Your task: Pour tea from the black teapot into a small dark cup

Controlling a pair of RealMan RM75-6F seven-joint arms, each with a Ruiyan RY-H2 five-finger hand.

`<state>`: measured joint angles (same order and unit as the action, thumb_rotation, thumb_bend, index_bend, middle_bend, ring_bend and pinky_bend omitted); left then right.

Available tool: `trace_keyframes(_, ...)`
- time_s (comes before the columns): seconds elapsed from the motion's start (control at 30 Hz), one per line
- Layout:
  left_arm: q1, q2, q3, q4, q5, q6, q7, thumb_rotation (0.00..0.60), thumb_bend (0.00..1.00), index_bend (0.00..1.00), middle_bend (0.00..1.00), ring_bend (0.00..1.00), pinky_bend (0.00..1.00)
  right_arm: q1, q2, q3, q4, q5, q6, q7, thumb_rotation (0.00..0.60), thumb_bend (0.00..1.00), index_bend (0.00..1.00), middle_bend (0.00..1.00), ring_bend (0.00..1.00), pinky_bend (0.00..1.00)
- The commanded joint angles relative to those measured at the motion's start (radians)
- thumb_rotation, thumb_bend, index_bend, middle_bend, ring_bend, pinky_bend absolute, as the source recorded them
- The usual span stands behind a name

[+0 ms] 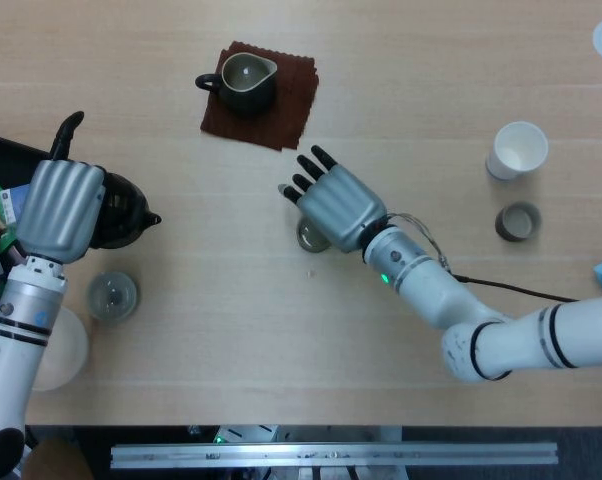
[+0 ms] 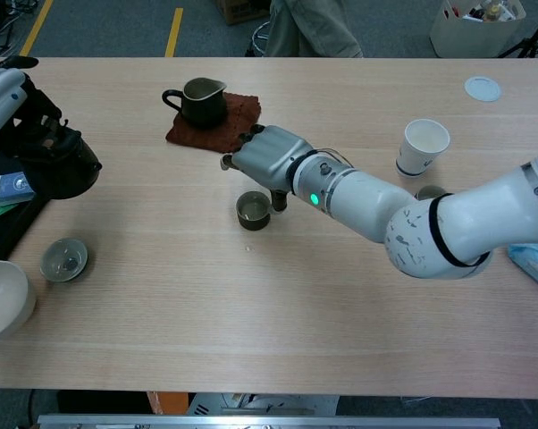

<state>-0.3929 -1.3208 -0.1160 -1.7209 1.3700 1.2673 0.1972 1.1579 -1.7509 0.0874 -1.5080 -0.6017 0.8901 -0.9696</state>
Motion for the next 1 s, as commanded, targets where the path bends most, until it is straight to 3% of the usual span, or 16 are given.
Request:
trace_keyframes(0.03, -0.004, -0.001, -0.002, -0.004, -0.005, -0.007, -0.003, 0.600, 0.39, 1.00, 1.00, 0.84, 0.06, -0.030, 0.080, -0.010, -0.055, -0.049, 0.014, 0.051, 0.600, 0.19, 0.15, 0.20, 0.01, 0.05)
trace_keyframes(0.33, -0.022, -0.020, -0.012, -0.010, -0.013, -0.022, 0.007, 0.599, 0.39, 1.00, 1.00, 0.84, 0.07, -0.144, 0.320, -0.046, -0.133, -0.175, 0.079, 0.205, 0.600, 0.19, 0.15, 0.20, 0.01, 0.05)
trace_keyframes(0.57, -0.040, -0.045, -0.017, -0.025, -0.038, -0.047, 0.023, 0.600, 0.39, 1.00, 1.00, 0.84, 0.06, -0.229, 0.465, -0.066, -0.126, -0.249, 0.085, 0.335, 0.600, 0.18, 0.15, 0.20, 0.01, 0.05)
trace_keyframes(1.0, -0.084, -0.101, -0.049, -0.063, -0.097, -0.068, 0.088, 0.599, 0.39, 1.00, 1.00, 0.84, 0.06, -0.373, 0.583, -0.118, -0.041, -0.397, 0.079, 0.529, 0.600, 0.18, 0.15, 0.20, 0.01, 0.05)
